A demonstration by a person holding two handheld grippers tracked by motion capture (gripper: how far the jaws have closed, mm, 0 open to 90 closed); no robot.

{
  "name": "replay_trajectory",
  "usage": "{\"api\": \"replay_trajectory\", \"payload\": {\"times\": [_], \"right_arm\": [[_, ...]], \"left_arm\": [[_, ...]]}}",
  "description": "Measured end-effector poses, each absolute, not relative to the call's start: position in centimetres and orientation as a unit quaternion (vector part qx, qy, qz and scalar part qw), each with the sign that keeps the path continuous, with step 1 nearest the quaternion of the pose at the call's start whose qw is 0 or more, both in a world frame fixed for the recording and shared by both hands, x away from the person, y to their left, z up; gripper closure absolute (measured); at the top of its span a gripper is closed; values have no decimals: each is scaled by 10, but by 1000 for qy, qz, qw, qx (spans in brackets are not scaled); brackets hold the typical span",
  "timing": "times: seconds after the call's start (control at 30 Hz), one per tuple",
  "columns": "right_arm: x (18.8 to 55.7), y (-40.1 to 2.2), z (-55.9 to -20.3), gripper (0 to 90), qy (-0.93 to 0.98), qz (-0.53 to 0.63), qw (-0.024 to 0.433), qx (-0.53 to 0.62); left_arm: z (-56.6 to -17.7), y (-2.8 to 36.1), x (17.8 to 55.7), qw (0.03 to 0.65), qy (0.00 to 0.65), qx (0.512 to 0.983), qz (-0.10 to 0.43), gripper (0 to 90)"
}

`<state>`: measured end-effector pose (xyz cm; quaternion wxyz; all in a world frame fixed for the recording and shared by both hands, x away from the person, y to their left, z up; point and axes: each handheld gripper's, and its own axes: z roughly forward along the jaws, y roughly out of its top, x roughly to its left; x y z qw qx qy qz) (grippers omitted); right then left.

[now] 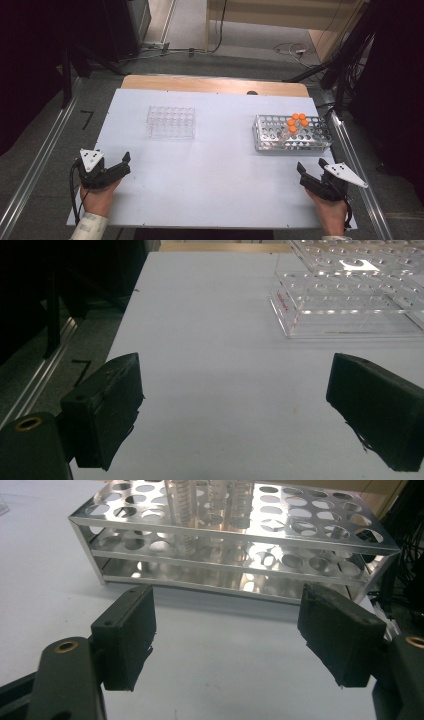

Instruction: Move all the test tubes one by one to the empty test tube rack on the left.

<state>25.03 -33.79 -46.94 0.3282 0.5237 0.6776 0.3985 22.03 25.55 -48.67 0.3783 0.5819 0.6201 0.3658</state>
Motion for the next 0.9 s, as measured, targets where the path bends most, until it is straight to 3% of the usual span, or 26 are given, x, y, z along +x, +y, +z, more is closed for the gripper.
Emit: {"api": "replay_trajectory", "payload": {"times": [0.9], "right_arm": [[271,-328,-458,238,676,418,318,517]], "left_arm": [[-489,253,223,373,617,587,369,89]]}}
